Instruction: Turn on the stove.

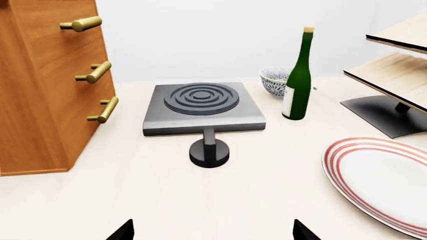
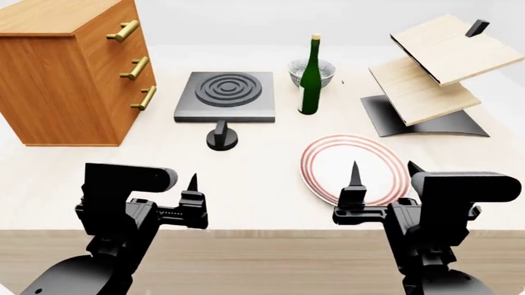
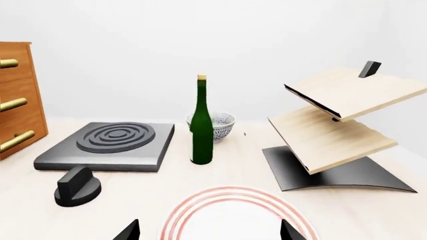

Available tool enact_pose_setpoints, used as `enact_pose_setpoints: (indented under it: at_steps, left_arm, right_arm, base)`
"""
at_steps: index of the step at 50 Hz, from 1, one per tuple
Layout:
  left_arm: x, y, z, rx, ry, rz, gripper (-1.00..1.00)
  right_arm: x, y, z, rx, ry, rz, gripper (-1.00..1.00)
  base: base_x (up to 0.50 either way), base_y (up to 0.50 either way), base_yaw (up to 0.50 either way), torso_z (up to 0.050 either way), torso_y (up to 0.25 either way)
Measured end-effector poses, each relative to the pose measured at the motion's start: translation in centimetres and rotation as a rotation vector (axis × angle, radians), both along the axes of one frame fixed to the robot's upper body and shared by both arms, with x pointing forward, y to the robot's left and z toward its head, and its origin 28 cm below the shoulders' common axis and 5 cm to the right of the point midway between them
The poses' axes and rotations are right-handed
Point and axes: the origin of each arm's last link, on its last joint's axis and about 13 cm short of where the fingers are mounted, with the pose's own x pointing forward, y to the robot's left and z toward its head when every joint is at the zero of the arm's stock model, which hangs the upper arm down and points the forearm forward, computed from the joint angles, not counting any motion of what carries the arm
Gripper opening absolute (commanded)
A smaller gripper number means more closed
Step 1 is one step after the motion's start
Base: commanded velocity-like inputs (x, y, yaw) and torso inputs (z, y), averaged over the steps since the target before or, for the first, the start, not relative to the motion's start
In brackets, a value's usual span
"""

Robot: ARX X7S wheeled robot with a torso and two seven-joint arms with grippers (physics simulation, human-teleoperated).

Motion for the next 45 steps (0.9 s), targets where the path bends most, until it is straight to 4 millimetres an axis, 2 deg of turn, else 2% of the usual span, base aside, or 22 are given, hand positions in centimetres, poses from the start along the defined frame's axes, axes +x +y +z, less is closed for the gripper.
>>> enact_pose_setpoints:
  at_steps: [32,45]
  left_arm:
    - [-0.6,0.1,-0.1,-0.001,0.006,-0.026,1.00]
    - [0.2,0.4,-1.1,0.003,0.015,-0.015,1.00]
  right_arm:
    - [-0.4,-0.1,0.3,0.054,-0.019,0.010,1.00]
    - [-0.4,-0.1,0.0,0.035,-0.028,-0.004,1.00]
  base:
    - [0.50,0.00,0.00,0.000,0.000]
    - [0.02,0.00,0.00,0.000,0.000]
